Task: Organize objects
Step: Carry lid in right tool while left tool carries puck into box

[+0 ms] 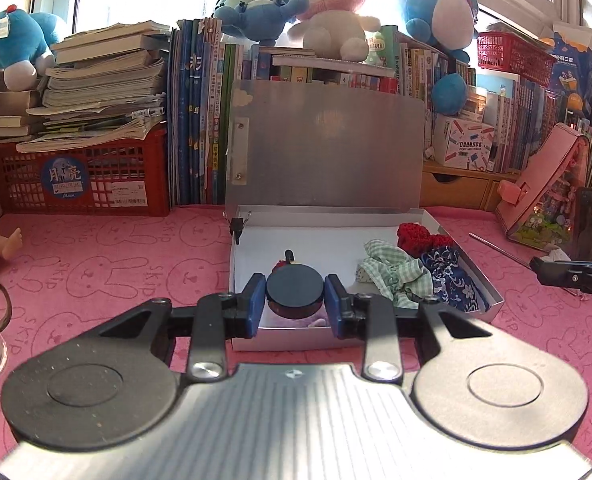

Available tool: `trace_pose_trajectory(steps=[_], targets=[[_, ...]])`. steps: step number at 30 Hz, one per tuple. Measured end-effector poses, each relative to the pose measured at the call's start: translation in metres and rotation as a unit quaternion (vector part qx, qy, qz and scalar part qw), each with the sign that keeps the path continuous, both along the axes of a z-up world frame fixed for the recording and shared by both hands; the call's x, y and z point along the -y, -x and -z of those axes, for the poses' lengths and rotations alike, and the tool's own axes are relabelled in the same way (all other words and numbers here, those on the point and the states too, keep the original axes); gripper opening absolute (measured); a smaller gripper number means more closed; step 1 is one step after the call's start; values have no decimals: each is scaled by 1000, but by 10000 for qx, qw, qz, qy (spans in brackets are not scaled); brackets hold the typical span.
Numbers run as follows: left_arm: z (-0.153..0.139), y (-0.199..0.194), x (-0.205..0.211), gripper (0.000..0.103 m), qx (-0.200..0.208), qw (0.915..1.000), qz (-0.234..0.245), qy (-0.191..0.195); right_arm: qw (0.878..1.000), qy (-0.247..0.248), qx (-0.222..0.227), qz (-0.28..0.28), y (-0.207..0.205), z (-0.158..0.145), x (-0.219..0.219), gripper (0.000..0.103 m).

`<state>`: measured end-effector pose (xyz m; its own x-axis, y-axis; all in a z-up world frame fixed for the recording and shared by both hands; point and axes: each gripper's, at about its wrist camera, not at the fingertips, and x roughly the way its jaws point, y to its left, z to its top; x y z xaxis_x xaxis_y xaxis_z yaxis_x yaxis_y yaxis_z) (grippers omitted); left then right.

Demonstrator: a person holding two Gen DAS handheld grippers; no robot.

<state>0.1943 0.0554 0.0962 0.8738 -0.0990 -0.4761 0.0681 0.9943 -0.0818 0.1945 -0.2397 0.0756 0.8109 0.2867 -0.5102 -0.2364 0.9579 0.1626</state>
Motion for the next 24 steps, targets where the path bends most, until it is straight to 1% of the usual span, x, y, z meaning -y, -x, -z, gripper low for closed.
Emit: trace_pose_trajectory(steps=[3, 5, 8, 11, 15, 20, 24], targets=[[-11, -20, -4, 37, -21, 9999, 2, 171, 10000, -44, 46, 28, -16, -11, 1, 36], [-15, -34, -6, 37, -65, 9997, -38, 214, 10000, -44, 70, 45, -25, -17, 0, 36], [-16, -56, -9, 37, -139, 9995, -118, 267, 9999, -20, 94, 103, -43, -26, -1, 36], [-12, -77, -13, 37, -177, 9991, -203, 337, 9998, -96, 35, 151, -61, -29, 0, 36], [-2, -103, -15, 37, -299, 9988, -269, 295, 9990, -309, -176, 260, -88, -24, 4, 36], [12, -132, -15, 37, -406, 9985, -354, 119, 9976, -420, -394, 380, -121, -12, 6, 36], [28, -152, -14, 37, -512, 9978, -425, 75, 9962, -463, -565, 477, -145, 1, 4, 36]])
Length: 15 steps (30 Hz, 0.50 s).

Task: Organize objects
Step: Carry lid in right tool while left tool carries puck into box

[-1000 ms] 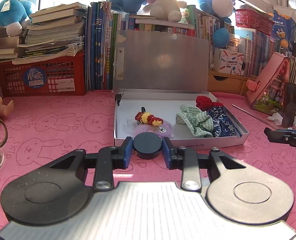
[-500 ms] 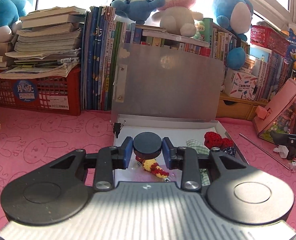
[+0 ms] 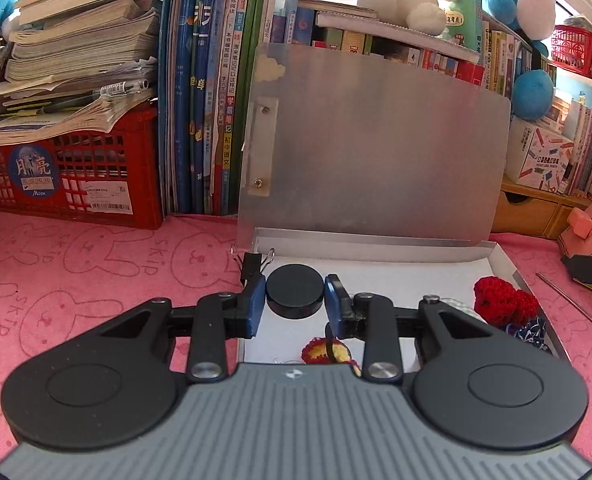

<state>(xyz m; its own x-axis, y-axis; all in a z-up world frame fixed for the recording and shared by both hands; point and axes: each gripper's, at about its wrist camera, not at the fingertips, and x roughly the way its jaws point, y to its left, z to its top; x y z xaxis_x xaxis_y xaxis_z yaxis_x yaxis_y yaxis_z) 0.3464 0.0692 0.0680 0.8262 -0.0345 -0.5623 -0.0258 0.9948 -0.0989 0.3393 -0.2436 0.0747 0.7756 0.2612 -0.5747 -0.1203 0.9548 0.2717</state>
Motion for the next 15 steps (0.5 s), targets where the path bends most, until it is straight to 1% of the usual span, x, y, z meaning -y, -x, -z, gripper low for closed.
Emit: trace_pose_trajectory(steps=[3, 6, 9, 15], targets=[[12, -12, 3, 37, -30, 9999, 53, -87, 9999, 16, -137, 51, -17, 11, -4, 36], [21, -21, 5, 37, -67, 9999, 102, -63, 9998, 3, -185, 75, -30, 21, -9, 36], [29, -29, 7, 37, -108, 9998, 130, -122, 9997, 14, -239, 77, -42, 29, -15, 36], [39, -40, 8, 37, -170, 9996, 165, -136, 9993, 111, -336, 78, -60, 44, -24, 36]])
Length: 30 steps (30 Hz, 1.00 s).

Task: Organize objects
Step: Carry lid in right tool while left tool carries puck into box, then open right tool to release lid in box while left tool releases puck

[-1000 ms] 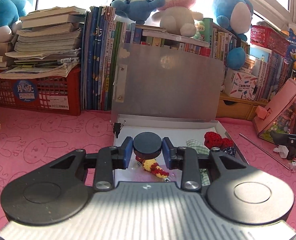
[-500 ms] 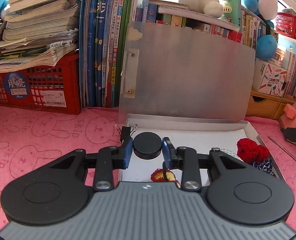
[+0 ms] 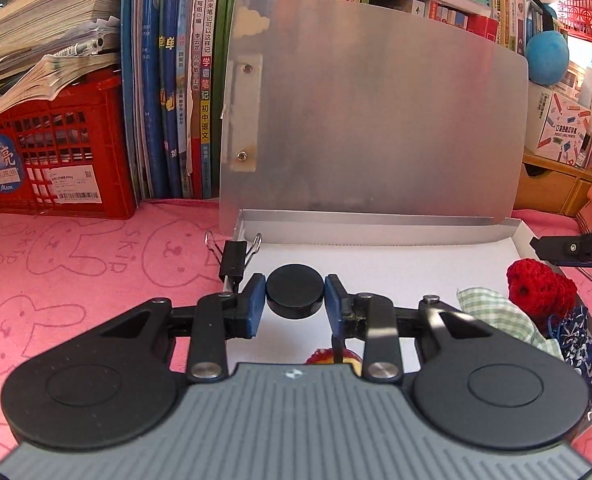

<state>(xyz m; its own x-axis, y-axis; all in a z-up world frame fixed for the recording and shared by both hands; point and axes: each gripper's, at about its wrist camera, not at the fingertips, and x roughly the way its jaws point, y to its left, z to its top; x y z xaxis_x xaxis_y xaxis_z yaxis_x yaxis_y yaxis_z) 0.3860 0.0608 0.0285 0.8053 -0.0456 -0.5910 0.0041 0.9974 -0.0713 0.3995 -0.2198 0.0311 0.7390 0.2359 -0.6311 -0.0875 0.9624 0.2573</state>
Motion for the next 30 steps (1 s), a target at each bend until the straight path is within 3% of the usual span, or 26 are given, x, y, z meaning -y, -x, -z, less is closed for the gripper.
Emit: trace_pose_trajectory(steps=[22, 24, 26, 28, 30], targets=[[9, -9, -2, 37, -74, 9997, 23, -233, 9998, 126, -158, 71, -15, 22, 1, 37], [7, -7, -3, 38, -39, 9998, 13, -207, 9998, 136, -132, 46, -14, 21, 2, 40], [4, -5, -3, 40, -30, 9999, 1, -156, 9999, 150, -55, 54, -11, 19, 2, 56], [0, -1, -3, 49, 24, 9999, -31, -135, 9999, 110, 22, 59, -7, 15, 4, 67], [-7, 8, -3, 57, 138, 9998, -36, -139, 9999, 67, 95, 87, -1, 10, 7, 70]])
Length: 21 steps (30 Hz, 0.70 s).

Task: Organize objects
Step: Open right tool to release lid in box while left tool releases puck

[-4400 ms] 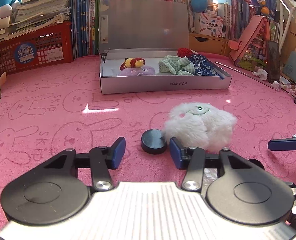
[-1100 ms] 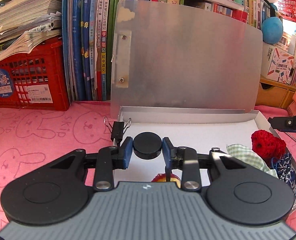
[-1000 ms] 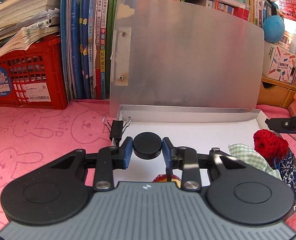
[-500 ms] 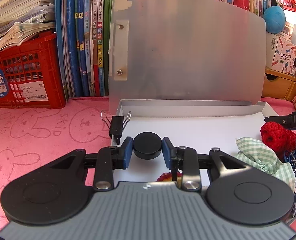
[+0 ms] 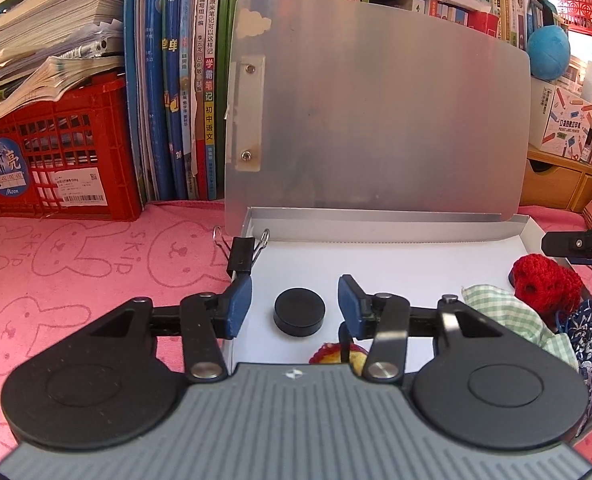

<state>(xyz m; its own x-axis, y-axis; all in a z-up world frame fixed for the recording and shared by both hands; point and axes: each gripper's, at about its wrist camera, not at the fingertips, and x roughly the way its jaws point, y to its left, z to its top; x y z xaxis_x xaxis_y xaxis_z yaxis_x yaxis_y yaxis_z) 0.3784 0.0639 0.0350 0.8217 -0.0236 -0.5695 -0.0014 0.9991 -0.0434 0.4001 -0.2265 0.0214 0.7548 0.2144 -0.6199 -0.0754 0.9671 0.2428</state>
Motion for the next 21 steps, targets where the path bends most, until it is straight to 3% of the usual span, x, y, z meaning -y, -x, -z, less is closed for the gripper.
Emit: trace_pose_trajectory(steps=[12, 21], targets=[[-42, 87, 17, 74, 322, 9981, 516, 67, 9973, 167, 614, -359, 77, -40, 0, 85], [-41, 167, 34, 78, 352, 9961, 802, -112, 9921, 301, 901, -819, 146, -47, -7, 91]])
